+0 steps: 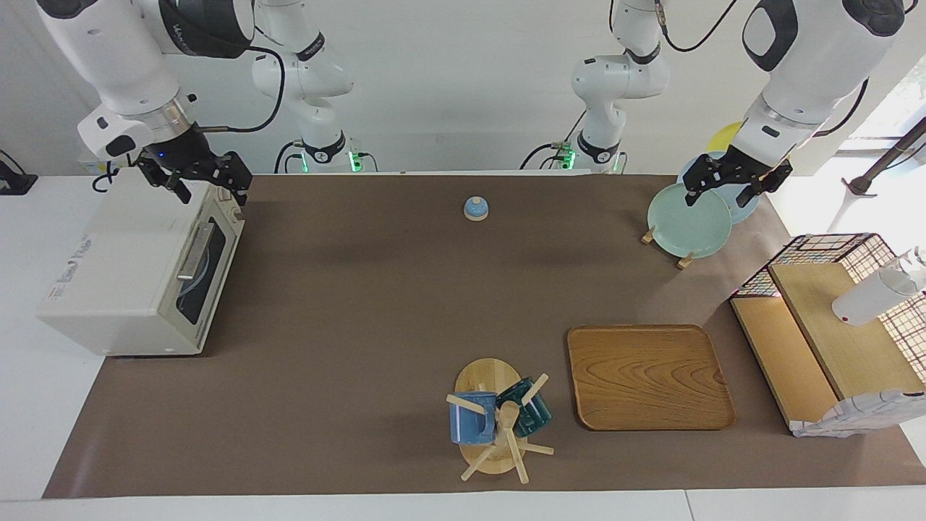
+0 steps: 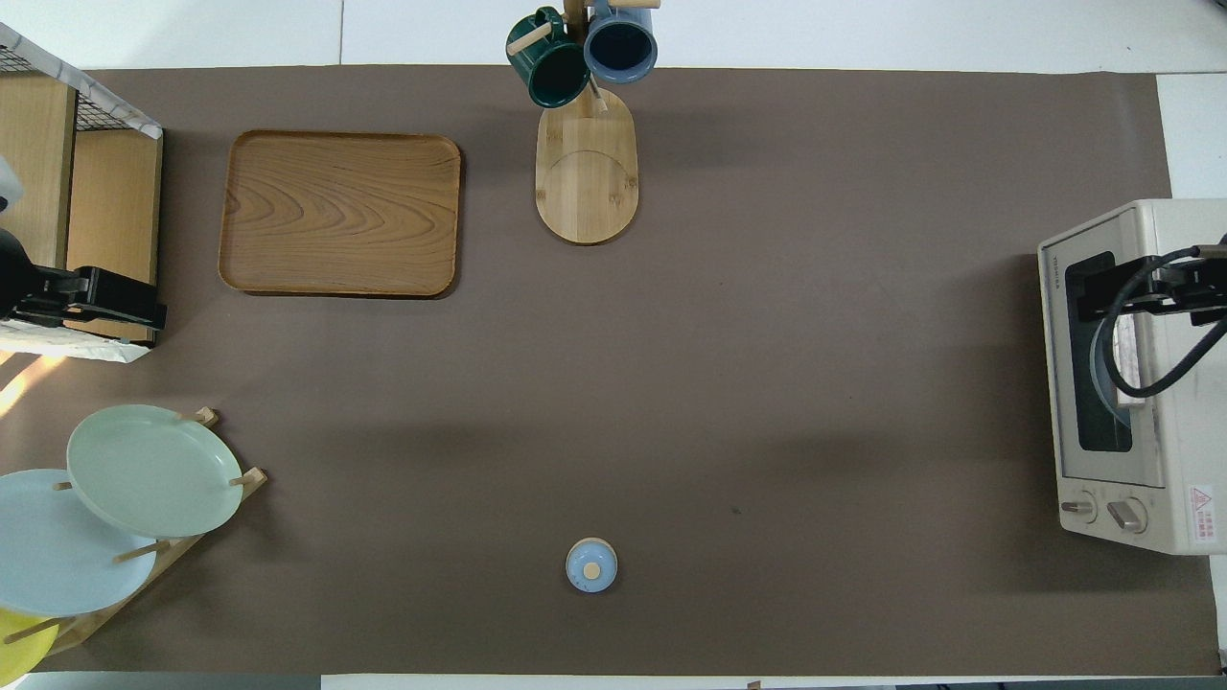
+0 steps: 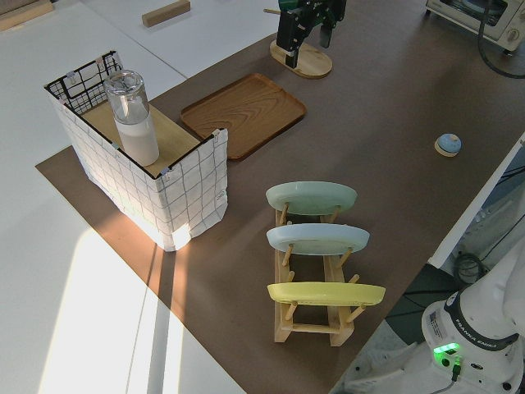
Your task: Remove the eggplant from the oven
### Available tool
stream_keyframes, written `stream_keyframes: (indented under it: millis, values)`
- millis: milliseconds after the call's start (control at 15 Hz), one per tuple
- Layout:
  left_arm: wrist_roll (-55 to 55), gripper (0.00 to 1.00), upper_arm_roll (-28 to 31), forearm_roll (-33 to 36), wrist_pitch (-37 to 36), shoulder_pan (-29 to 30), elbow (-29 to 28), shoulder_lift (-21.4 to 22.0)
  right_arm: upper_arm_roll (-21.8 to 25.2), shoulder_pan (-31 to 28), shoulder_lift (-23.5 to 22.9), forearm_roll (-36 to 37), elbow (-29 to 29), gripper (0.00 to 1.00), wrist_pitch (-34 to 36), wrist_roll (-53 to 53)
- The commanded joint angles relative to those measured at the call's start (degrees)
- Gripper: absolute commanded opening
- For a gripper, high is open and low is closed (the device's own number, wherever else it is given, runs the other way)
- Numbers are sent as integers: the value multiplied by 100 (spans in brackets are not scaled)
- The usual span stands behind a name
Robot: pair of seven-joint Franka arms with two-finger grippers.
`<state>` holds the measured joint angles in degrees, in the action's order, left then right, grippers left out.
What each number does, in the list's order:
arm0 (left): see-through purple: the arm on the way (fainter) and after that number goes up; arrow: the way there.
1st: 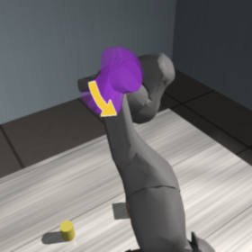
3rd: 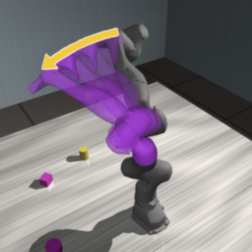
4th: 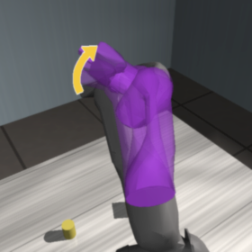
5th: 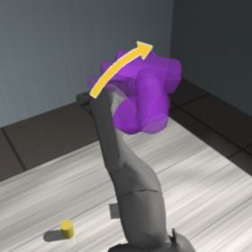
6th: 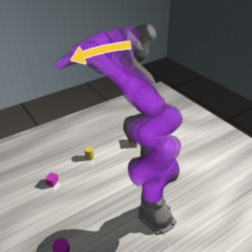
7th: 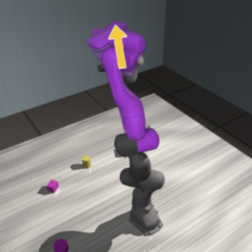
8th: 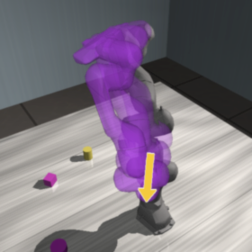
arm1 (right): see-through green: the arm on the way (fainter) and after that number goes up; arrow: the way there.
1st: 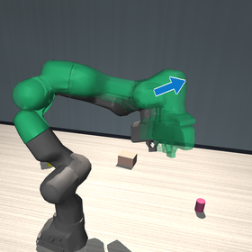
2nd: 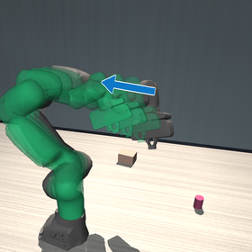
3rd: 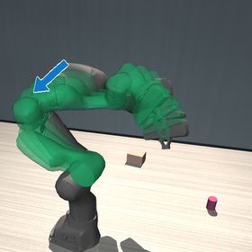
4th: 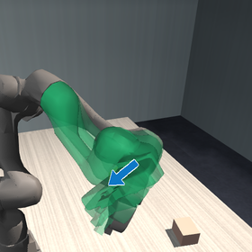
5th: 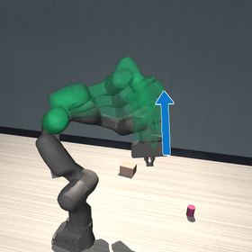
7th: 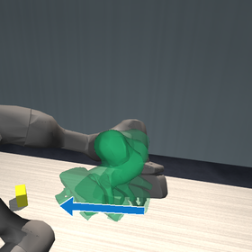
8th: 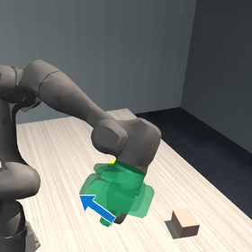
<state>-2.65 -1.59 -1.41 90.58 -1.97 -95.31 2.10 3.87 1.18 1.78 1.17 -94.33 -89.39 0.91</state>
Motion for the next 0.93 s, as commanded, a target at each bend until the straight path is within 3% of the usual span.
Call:
stream_keyframes:
  millis: [0,733,800,867]
  values:
    - [54,100,27,114,-5,-31,12,18,-35,-13,42,-11,12,100,53,120]
    - [54,100,27,114,-5,-31,12,18,0,-83,95,-11,-50,100,97,76]
    - [54,100,27,114,-5,-31,12,18,0,-83,130,-11,-163,90,-8,84]
    - [54,100,27,114,-5,-31,12,18,0,-83,139,-11,-199,50,-113,50]
